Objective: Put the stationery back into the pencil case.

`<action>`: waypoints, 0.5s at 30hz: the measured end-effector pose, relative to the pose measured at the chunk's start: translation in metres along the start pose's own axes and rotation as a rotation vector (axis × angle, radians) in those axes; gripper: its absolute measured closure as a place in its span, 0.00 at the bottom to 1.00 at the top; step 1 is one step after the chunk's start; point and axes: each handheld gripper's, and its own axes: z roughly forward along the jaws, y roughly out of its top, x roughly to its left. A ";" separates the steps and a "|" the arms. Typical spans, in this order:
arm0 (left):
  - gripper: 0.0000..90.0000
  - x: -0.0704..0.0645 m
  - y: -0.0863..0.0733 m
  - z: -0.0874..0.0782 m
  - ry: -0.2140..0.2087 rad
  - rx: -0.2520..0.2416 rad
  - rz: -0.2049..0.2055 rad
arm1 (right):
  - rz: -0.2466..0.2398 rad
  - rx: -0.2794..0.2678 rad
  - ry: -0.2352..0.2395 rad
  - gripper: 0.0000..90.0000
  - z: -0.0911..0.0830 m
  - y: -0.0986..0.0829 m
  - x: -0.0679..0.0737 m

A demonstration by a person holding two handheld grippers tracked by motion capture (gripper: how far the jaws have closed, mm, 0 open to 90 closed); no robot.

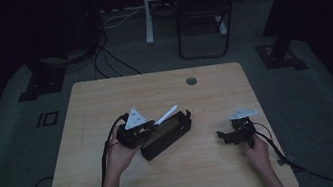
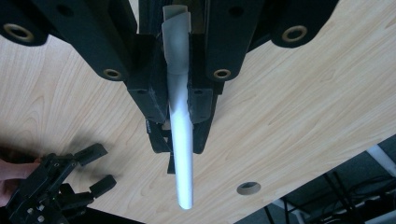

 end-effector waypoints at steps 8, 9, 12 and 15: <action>0.87 -0.001 0.001 0.005 -0.006 0.007 0.010 | 0.000 0.000 0.000 0.14 0.000 0.000 0.000; 0.87 -0.001 0.001 0.006 -0.008 0.008 0.009 | 0.000 0.000 0.000 0.14 0.000 0.000 0.000; 0.87 -0.001 0.000 0.008 -0.009 0.012 0.011 | -0.001 0.000 0.000 0.14 0.000 0.000 0.000; 0.87 0.000 0.000 0.010 -0.009 0.015 0.010 | 0.000 0.000 0.000 0.14 0.000 0.000 0.000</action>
